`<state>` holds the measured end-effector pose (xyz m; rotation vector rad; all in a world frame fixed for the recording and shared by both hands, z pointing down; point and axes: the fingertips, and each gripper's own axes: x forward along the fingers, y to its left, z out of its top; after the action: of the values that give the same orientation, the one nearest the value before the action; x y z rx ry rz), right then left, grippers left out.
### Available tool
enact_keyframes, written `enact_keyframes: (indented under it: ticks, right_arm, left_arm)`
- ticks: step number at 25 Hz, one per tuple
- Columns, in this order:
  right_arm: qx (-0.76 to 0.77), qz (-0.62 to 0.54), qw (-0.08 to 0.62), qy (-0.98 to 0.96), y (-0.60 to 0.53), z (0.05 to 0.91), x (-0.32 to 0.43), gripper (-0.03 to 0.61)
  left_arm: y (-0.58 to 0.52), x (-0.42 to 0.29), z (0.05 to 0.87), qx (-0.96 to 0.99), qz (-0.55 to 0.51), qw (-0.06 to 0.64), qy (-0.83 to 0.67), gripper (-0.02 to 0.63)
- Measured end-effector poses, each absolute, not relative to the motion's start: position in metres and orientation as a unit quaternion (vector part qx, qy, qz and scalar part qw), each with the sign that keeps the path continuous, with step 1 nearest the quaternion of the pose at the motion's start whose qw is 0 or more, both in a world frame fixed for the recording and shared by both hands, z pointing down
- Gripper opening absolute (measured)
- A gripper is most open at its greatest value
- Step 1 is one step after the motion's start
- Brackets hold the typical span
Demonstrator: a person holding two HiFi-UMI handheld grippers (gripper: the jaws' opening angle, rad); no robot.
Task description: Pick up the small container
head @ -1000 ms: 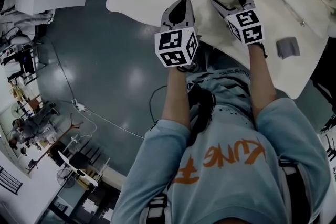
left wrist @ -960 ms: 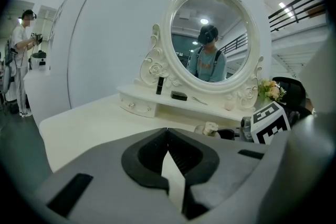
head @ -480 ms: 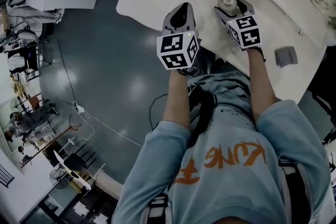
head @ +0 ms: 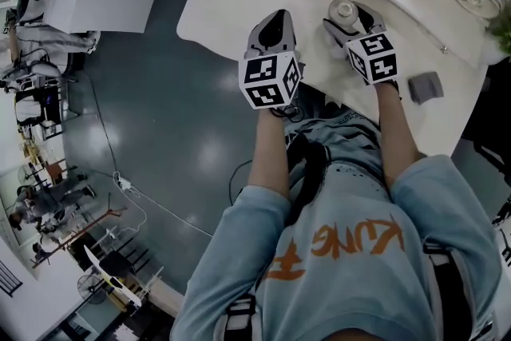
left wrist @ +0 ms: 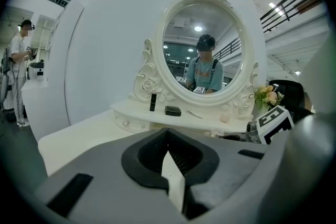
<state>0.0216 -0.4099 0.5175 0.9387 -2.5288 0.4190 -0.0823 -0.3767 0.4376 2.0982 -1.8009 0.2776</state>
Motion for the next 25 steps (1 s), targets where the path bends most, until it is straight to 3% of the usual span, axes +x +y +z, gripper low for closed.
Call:
enact_keyframes:
  ticks: [25]
  right_arm:
    - [0.382,0.045,0.135,-0.913,-0.414,0.386,0.047,0.328]
  left_arm:
    - [-0.384,-0.065,0.388,0.765,0.050,0.130,-0.628,0.021]
